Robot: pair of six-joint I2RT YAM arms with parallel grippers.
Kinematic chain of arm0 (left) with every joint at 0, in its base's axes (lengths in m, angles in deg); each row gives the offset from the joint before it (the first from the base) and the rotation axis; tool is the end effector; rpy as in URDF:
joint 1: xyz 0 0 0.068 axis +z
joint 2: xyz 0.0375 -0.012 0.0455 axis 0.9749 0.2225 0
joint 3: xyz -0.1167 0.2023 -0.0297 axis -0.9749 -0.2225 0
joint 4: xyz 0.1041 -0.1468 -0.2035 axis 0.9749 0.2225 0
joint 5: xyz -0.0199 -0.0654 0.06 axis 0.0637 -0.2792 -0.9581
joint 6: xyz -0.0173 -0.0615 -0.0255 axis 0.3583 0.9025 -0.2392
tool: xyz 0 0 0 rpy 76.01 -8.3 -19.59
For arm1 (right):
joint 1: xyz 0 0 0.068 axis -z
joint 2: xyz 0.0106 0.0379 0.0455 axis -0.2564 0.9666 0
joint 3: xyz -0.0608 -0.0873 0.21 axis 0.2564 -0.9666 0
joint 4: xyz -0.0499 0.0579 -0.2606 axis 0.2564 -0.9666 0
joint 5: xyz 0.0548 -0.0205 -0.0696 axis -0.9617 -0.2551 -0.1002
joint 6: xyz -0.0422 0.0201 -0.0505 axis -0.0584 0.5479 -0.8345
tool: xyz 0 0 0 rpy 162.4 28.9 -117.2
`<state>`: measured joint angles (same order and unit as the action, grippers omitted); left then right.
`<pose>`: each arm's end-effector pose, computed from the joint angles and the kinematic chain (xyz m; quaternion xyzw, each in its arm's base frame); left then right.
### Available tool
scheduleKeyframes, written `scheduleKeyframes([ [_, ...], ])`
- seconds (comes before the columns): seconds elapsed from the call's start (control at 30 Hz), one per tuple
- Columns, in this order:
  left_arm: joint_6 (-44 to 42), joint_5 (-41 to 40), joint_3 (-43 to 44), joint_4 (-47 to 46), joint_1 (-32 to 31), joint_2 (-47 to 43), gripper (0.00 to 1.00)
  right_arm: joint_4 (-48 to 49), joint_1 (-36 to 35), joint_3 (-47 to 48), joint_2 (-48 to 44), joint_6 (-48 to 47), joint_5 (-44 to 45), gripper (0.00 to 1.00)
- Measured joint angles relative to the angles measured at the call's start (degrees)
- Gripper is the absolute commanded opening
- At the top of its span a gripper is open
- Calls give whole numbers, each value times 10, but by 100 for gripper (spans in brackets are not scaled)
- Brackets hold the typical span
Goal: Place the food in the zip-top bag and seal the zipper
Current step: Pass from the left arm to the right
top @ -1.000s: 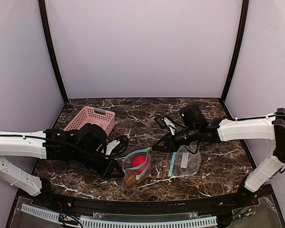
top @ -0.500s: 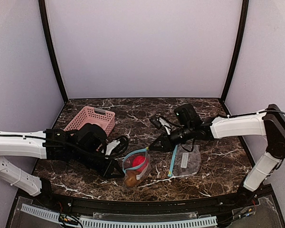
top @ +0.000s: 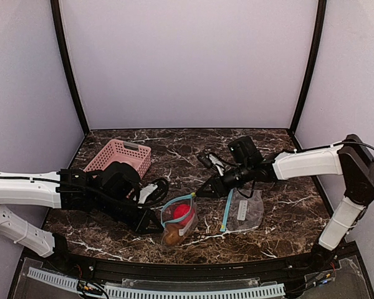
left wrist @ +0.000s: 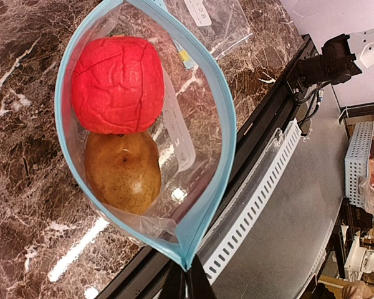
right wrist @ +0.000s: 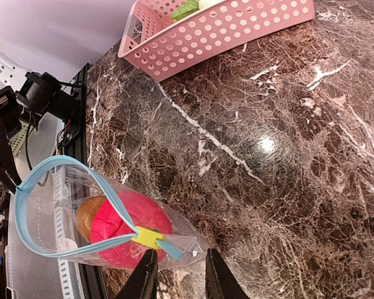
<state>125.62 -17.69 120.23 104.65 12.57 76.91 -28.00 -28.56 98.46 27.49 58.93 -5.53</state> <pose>0.1118 -0.2700 0.2005 0.2734 0.8739 -0.3745 0.1456 0.2440 0.2786 0.1431 -0.3904 0.7783 0.4399 0.2200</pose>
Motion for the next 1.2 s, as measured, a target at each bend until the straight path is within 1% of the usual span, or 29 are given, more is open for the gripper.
scheduleKeyframes([
  [0.23, 0, 0, 0, 0, 0, 1, 1, 0, 3, 7, 2, -3, -21, 25],
  [0.73, 0, 4, 0, 0, 0, 12, 1, 1, 3, 16, 22, -7, -69, 19],
  [0.8, 0, 4, 0, 0, 0, 12, 1, 1, 3, 16, 22, -8, -72, 16],
  [0.9, 0, 4, 0, 0, 0, 12, 1, 2, 3, 17, 25, -10, -78, 7],
  [0.97, 0, 4, 0, 0, 0, 12, 1, 3, 3, 17, 27, -12, -80, 5],
  [1.2, 0, 5, 0, 0, 0, 13, 1, 5, 3, 27, 33, -16, -80, 11],
])
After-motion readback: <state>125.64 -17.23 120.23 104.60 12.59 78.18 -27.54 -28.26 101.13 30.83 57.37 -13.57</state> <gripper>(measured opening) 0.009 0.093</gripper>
